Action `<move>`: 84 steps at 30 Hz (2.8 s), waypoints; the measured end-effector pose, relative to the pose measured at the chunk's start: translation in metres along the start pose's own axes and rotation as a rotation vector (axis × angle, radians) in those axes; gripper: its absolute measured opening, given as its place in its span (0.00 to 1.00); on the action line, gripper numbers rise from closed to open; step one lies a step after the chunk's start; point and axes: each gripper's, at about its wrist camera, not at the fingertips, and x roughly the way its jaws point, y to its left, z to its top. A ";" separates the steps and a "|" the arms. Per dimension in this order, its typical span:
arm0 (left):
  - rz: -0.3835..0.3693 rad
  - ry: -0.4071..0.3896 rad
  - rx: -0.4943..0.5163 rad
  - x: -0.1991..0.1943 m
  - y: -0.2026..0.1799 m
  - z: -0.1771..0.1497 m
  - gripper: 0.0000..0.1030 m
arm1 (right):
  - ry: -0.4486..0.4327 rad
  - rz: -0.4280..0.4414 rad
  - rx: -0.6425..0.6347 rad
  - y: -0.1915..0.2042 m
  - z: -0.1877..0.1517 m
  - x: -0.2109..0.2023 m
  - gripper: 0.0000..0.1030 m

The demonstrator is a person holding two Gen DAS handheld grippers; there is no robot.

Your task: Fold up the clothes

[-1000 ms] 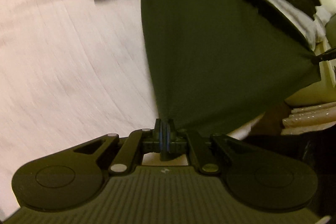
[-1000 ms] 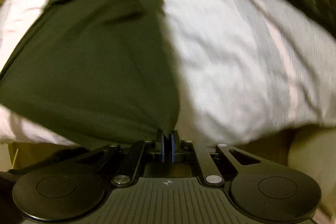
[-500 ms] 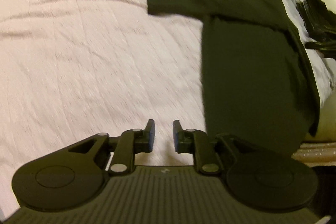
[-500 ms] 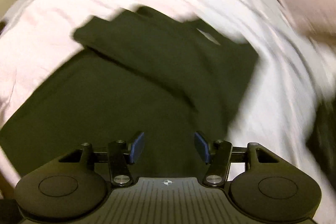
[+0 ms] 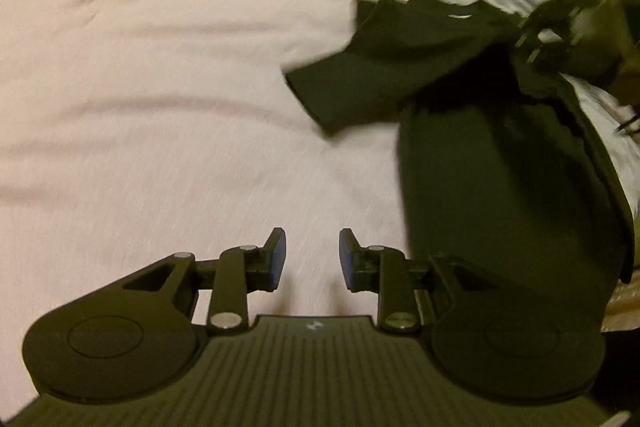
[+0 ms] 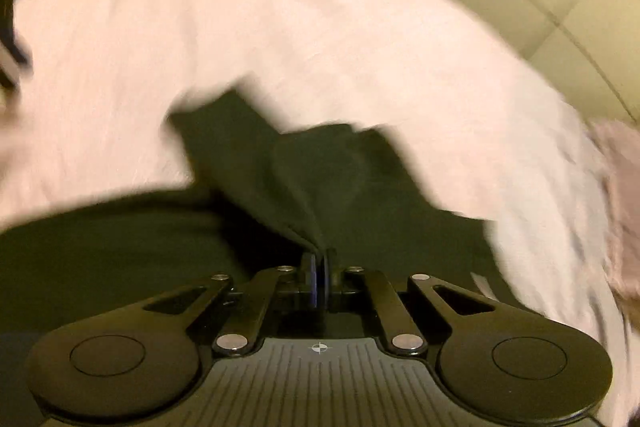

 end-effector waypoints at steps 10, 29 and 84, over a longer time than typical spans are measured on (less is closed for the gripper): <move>-0.073 -0.121 0.184 0.069 -0.083 0.117 0.62 | 0.020 -0.418 0.717 -0.183 -0.128 -0.137 0.01; 0.152 -0.152 0.940 0.174 -0.261 0.123 0.08 | 0.164 -0.398 1.079 -0.241 -0.272 -0.130 0.01; 0.088 -0.055 0.061 0.049 0.094 0.023 0.46 | 0.063 0.332 0.388 -0.066 0.058 0.066 0.52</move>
